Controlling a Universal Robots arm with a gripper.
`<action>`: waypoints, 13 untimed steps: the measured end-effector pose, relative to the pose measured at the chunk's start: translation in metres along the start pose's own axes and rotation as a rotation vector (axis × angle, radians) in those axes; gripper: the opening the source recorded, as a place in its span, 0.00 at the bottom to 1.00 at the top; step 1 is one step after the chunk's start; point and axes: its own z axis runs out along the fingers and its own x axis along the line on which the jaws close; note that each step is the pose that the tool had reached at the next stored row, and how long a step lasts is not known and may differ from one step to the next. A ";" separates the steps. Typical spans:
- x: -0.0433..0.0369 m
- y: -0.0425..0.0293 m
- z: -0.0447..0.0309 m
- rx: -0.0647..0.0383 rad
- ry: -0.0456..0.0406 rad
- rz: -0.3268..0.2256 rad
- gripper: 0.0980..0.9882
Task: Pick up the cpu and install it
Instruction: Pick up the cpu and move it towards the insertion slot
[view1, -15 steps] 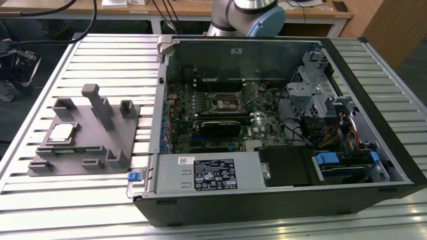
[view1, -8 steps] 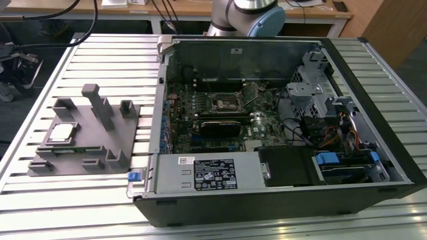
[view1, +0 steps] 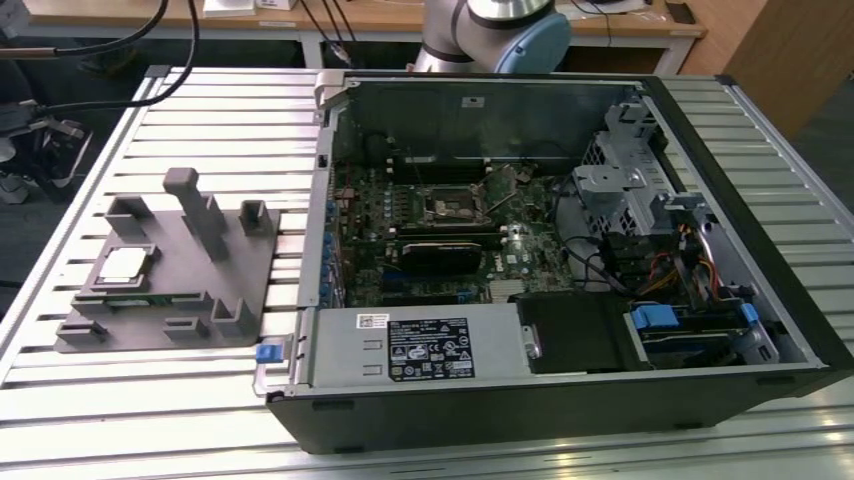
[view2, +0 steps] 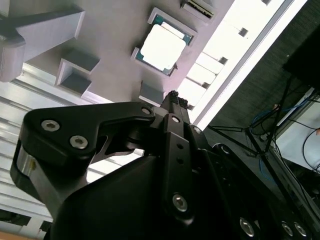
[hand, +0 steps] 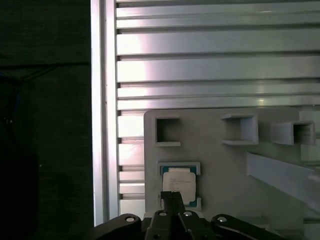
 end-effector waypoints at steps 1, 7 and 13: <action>-0.0001 -0.0005 0.0016 0.000 -0.0002 0.001 0.01; -0.0003 -0.0058 0.0058 0.000 -0.0003 0.001 0.01; -0.0004 -0.0061 0.0090 0.000 -0.0001 0.001 0.01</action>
